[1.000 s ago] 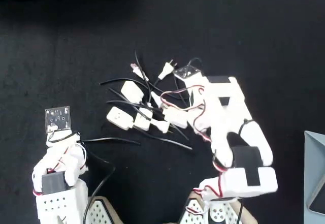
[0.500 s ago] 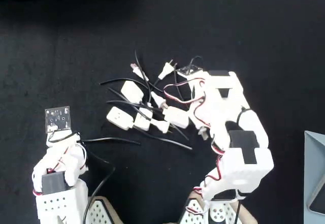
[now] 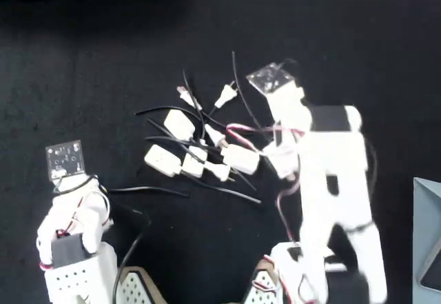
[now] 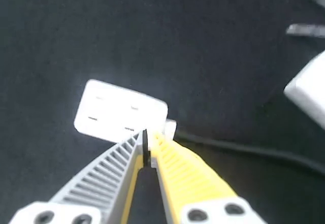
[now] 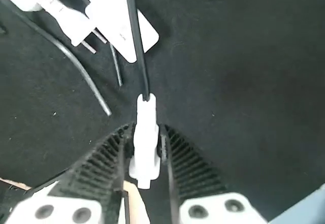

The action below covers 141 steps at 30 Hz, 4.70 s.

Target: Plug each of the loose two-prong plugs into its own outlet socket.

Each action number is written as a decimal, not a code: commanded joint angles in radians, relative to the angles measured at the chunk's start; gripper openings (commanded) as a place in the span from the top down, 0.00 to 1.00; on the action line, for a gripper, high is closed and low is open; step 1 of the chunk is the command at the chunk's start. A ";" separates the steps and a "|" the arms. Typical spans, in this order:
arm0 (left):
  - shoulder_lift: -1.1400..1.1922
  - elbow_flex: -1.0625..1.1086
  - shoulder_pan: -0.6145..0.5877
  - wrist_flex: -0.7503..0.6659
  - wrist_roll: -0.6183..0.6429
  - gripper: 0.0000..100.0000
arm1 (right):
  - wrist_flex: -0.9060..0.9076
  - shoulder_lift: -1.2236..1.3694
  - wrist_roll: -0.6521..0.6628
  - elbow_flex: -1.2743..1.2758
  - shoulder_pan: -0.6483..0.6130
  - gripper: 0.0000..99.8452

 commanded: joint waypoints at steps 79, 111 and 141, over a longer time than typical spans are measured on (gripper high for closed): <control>-0.006 -0.298 0.081 -0.110 -0.502 0.82 | -0.727 -0.763 -0.568 0.806 -0.488 0.99; 0.984 -0.634 -0.120 -0.046 -1.227 0.71 | -0.779 -0.763 -0.603 0.895 -0.460 0.99; 1.695 -0.828 -0.105 -0.327 -1.287 0.71 | -0.779 -0.763 -0.603 0.900 -0.460 0.99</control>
